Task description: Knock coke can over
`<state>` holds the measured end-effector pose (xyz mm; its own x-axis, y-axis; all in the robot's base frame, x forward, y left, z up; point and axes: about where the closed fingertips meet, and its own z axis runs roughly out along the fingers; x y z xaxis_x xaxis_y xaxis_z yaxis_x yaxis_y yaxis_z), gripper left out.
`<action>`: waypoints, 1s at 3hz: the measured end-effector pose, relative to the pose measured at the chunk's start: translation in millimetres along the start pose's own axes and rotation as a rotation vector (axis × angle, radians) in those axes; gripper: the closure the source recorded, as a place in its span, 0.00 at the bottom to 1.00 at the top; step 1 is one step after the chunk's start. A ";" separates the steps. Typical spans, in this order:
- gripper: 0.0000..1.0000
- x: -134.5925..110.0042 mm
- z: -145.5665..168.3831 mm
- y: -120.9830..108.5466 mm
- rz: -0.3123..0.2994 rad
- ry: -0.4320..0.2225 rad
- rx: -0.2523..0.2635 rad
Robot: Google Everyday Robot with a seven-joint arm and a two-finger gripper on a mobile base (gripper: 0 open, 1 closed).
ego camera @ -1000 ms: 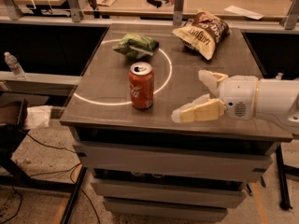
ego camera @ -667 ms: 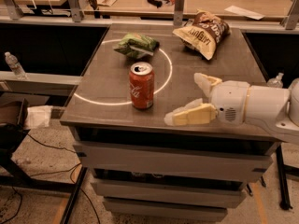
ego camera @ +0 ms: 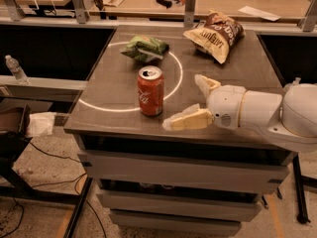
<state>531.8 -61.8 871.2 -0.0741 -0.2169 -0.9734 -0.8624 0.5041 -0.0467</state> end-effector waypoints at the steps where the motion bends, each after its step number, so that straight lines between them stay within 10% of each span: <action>1: 0.00 1.5 24.1 -4.4 -0.008 -0.008 -0.014; 3: 0.00 -10.3 64.8 -13.3 -0.016 -0.010 -0.038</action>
Offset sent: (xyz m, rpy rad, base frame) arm 0.0530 0.0492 -0.0119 0.0065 -0.0171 0.0519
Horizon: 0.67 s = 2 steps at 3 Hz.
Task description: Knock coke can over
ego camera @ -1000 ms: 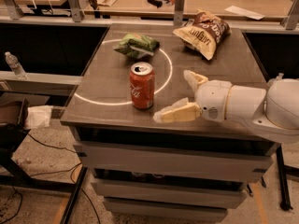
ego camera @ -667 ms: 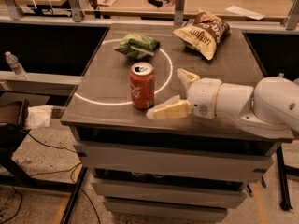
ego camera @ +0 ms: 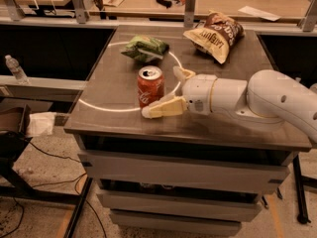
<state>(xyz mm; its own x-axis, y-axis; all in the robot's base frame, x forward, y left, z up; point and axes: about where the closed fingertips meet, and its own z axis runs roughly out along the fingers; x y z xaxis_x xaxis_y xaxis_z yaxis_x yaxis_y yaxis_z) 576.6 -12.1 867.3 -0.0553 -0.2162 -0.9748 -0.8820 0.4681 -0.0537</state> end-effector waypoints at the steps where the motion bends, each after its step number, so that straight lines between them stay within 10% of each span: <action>1: 0.00 -7.0 15.0 -0.6 0.013 0.002 -0.010; 2: 0.18 -11.3 26.3 2.6 0.028 -0.005 -0.029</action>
Offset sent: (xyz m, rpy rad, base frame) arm 0.0156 0.0362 0.0057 0.0388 0.0482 0.0338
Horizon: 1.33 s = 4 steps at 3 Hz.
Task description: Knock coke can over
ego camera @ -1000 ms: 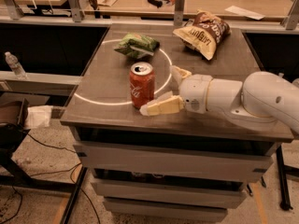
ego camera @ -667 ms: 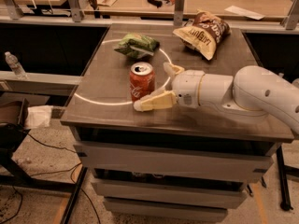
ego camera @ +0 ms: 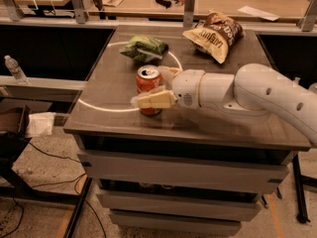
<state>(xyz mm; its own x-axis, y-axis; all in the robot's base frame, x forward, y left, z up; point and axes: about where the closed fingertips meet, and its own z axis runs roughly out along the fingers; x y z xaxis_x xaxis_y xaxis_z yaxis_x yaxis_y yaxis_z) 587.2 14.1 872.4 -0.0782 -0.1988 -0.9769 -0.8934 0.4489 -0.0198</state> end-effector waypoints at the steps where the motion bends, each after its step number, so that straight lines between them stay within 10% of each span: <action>1: 0.43 -5.7 5.9 2.9 -0.003 -0.007 -0.016; 3: 0.89 -17.1 2.7 5.4 -0.079 -0.048 -0.017; 4: 1.00 -43.7 -9.2 2.9 -0.243 -0.117 -0.010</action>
Offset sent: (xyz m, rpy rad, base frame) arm -0.0006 0.0095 0.0051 -0.0043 -0.0076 0.0238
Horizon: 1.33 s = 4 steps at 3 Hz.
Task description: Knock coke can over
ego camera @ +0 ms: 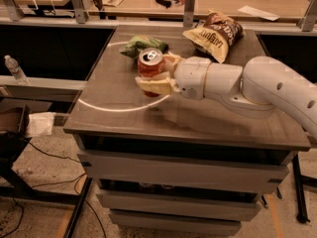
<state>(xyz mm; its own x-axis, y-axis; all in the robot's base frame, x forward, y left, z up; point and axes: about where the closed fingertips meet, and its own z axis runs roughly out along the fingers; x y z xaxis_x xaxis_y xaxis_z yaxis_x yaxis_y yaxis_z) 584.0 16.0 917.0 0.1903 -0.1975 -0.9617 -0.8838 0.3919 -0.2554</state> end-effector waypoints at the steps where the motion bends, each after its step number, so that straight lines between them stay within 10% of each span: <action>1: 1.00 -23.2 -5.2 -5.0 -0.215 -0.032 -0.032; 2: 1.00 -31.9 -7.8 -2.6 -0.377 -0.018 -0.098; 4: 1.00 -36.4 -7.9 1.2 -0.509 0.012 -0.107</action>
Offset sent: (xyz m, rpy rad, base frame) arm -0.0106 -0.0097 0.0370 -0.2862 -0.4787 0.2251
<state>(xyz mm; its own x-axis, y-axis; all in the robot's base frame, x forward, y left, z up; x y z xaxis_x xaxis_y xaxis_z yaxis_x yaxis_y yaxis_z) 572.7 16.6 952.5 0.6028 -0.3499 -0.7171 -0.7197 0.1494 -0.6780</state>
